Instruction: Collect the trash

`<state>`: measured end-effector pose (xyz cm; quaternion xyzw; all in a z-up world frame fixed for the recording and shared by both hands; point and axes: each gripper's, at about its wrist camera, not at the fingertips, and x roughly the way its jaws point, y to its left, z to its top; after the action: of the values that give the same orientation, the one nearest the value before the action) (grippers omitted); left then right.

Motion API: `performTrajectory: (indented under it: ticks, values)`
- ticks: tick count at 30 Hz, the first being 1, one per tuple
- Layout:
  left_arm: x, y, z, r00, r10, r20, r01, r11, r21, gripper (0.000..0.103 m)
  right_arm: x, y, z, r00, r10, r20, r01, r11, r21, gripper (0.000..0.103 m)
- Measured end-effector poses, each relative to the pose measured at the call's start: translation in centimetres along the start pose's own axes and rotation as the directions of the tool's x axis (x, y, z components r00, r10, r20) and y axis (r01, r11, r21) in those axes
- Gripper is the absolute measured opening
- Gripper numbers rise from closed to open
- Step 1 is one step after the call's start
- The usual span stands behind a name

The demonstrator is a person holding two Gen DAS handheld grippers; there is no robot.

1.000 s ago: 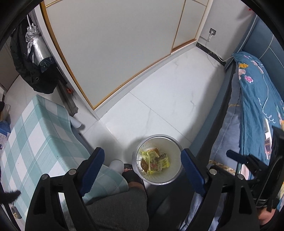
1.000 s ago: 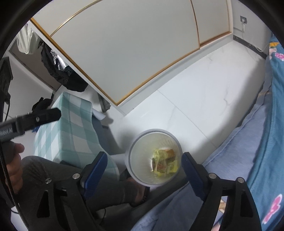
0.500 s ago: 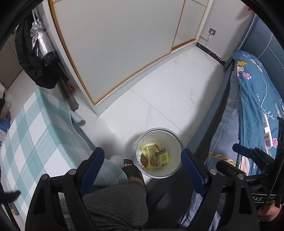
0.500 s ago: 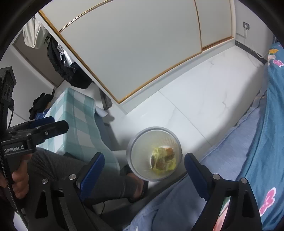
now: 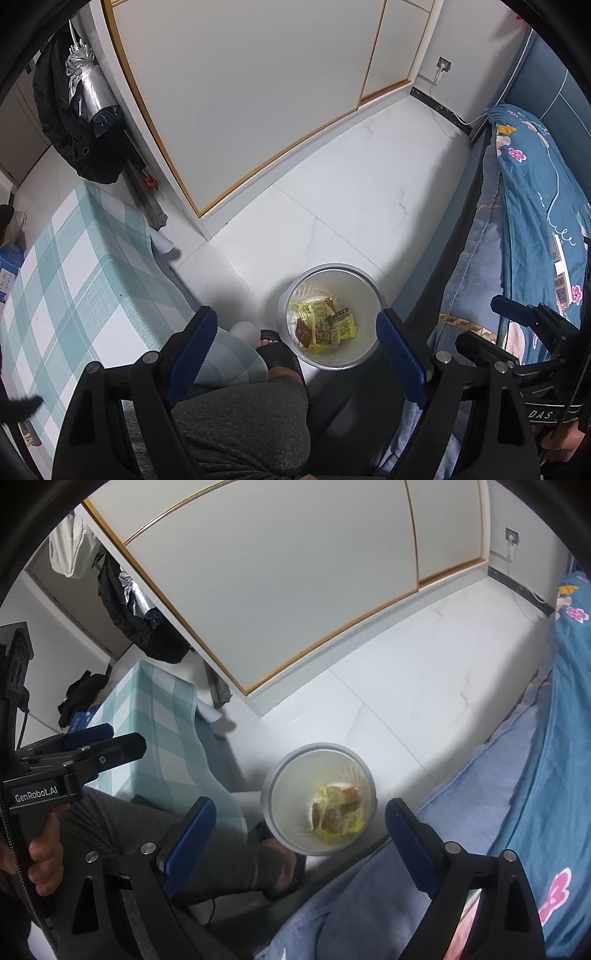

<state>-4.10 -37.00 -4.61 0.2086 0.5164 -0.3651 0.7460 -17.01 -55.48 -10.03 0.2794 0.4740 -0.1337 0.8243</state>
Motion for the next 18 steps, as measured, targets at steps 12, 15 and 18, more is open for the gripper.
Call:
performTrajectory:
  ticks: [12, 15, 18]
  values:
    - [-0.13, -0.10, -0.03, 1.000, 0.004, 0.008, -0.004, 1.000, 0.001, 0.085, 0.07, 0.02, -0.21, 1.000, 0.002, 0.000, -0.002, 1.000, 0.000, 0.093]
    - [-0.51, -0.12, -0.04, 0.999, 0.015, 0.029, -0.016, 1.000, 0.005, 0.085, 0.13, 0.05, -0.25, 1.000, 0.002, -0.001, -0.002, 1.000, 0.003, 0.093]
    - [-0.35, -0.22, -0.02, 1.000, 0.018, 0.023, -0.018, 1.000, 0.015, 0.085, 0.17, 0.10, -0.31, 1.000, 0.002, -0.003, -0.002, 1.000, 0.002, 0.093]
